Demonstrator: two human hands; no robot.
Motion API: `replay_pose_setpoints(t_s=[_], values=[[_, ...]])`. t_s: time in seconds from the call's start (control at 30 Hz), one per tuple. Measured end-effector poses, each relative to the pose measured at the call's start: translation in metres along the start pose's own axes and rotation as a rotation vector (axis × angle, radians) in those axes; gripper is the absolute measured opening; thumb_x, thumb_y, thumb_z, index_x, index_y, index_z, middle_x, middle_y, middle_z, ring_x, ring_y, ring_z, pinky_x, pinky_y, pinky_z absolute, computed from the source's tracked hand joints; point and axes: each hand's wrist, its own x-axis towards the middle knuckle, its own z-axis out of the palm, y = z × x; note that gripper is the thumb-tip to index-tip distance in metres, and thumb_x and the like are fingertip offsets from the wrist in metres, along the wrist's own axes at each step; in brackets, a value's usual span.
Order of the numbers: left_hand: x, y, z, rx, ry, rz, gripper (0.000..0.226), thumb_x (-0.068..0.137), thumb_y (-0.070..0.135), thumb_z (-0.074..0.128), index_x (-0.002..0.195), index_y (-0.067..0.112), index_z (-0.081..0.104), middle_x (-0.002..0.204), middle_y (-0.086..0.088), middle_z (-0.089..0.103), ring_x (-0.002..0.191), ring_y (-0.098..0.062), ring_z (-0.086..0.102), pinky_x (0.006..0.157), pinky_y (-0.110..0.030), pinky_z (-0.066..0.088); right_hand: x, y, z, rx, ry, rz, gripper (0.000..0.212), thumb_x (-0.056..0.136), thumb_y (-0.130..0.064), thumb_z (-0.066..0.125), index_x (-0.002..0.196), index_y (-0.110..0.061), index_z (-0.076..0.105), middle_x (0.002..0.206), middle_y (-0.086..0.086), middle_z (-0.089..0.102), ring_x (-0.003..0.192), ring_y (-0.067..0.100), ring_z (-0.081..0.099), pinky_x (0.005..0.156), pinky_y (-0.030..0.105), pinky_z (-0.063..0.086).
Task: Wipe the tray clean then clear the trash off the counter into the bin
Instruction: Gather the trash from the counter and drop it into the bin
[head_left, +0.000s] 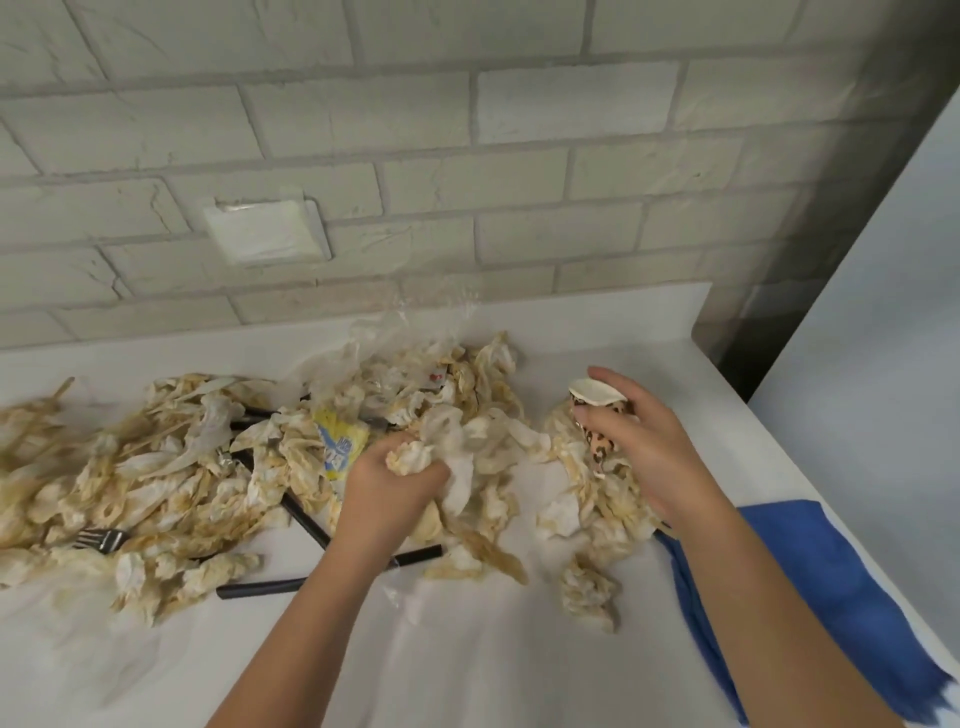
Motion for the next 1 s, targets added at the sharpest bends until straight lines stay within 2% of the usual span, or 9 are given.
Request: replay_pose_setpoints(t_s=[0.1, 0.17, 0.27, 0.4, 0.57, 0.67, 0.8, 0.9, 1.0], values=[[-0.003, 0.004, -0.01, -0.191, 0.048, -0.125, 0.025, 0.075, 0.008, 0.071, 0.098, 0.012, 0.062, 0.079, -0.01, 0.066, 0.074, -0.027, 0.062, 0.074, -0.045, 0.053, -0.039, 0.004, 0.004, 0.099, -0.022, 0.028, 0.04, 0.079, -0.015, 0.072, 0.113, -0.035, 0.065, 0.111, -0.001, 0.066, 0.089, 0.004, 0.066, 0.077, 0.018, 0.046], [-0.01, 0.006, -0.016, -0.253, 0.066, -0.111, 0.013, 0.078, 0.004, 0.066, 0.086, 0.012, 0.061, 0.076, -0.012, 0.062, 0.07, -0.026, 0.058, 0.066, -0.04, 0.049, -0.062, 0.01, 0.008, 0.069, -0.033, 0.046, 0.042, 0.078, -0.02, 0.073, 0.112, -0.043, 0.063, 0.115, -0.003, 0.061, 0.092, 0.005, 0.062, 0.081, 0.02, 0.043], [-0.031, 0.001, -0.021, -0.241, 0.009, 0.031, 0.025, 0.079, -0.002, 0.059, 0.086, 0.023, 0.059, 0.068, -0.009, 0.053, 0.054, -0.021, 0.045, 0.052, -0.029, 0.038, -0.094, 0.025, 0.01, -0.036, -0.012, 0.048, 0.057, 0.078, -0.023, 0.073, 0.127, -0.045, 0.051, 0.122, -0.023, 0.05, 0.103, -0.01, 0.051, 0.079, 0.013, 0.04], [-0.063, -0.031, -0.026, 0.138, -0.059, 0.272, 0.038, 0.08, 0.004, 0.057, 0.106, 0.031, 0.064, 0.071, 0.0, 0.066, 0.047, -0.015, 0.051, 0.047, -0.026, 0.043, -0.121, 0.05, 0.016, -0.344, -0.018, -0.05, 0.06, 0.077, -0.014, 0.075, 0.115, -0.048, 0.043, 0.106, -0.03, 0.053, 0.096, -0.021, 0.051, 0.073, 0.0, 0.04], [-0.083, -0.084, -0.029, 0.771, -0.29, 0.406, 0.052, 0.085, 0.034, 0.058, 0.135, 0.023, 0.047, 0.118, -0.006, 0.057, 0.109, -0.024, 0.053, 0.083, -0.029, 0.045, -0.115, 0.097, 0.037, -0.99, -0.049, -0.071, 0.064, 0.068, -0.041, 0.07, 0.127, -0.028, 0.048, 0.12, -0.007, 0.051, 0.119, 0.016, 0.038, 0.092, 0.024, 0.035], [-0.093, -0.095, -0.026, 1.059, -0.365, 0.487, 0.071, 0.08, 0.065, 0.052, 0.137, 0.025, 0.04, 0.126, -0.006, 0.043, 0.117, -0.023, 0.04, 0.089, -0.03, 0.042, -0.115, 0.1, 0.049, -0.987, -0.075, -0.085, 0.056, 0.068, -0.04, 0.069, 0.119, -0.024, 0.051, 0.115, -0.006, 0.051, 0.114, 0.016, 0.042, 0.092, 0.027, 0.038], [-0.097, -0.097, -0.021, 1.19, -0.38, 0.601, 0.08, 0.069, 0.073, 0.056, 0.128, 0.021, 0.05, 0.134, -0.005, 0.032, 0.12, -0.025, 0.034, 0.091, -0.031, 0.041, -0.12, 0.094, 0.055, -1.043, -0.096, -0.071, 0.054, 0.072, -0.034, 0.07, 0.121, -0.023, 0.05, 0.115, -0.003, 0.051, 0.109, 0.017, 0.041, 0.087, 0.028, 0.038], [-0.101, -0.103, -0.022, 1.225, -0.405, 0.743, 0.068, 0.076, 0.066, 0.055, 0.122, 0.016, 0.054, 0.121, -0.003, 0.05, 0.111, -0.025, 0.045, 0.08, -0.033, 0.042, -0.135, 0.096, 0.061, -1.053, -0.098, -0.075, 0.051, 0.069, -0.03, 0.072, 0.116, -0.023, 0.052, 0.109, 0.0, 0.049, 0.099, 0.018, 0.039, 0.079, 0.029, 0.037], [-0.106, -0.105, -0.029, 1.115, -0.418, 0.939, 0.034, 0.062, 0.028, 0.08, 0.088, 0.01, 0.068, 0.084, -0.007, 0.062, 0.075, -0.029, 0.06, 0.051, -0.031, 0.041, -0.155, 0.104, 0.06, -0.983, -0.074, -0.027, 0.051, 0.067, -0.03, 0.074, 0.113, -0.025, 0.052, 0.105, 0.0, 0.048, 0.096, 0.018, 0.04, 0.076, 0.027, 0.036]])
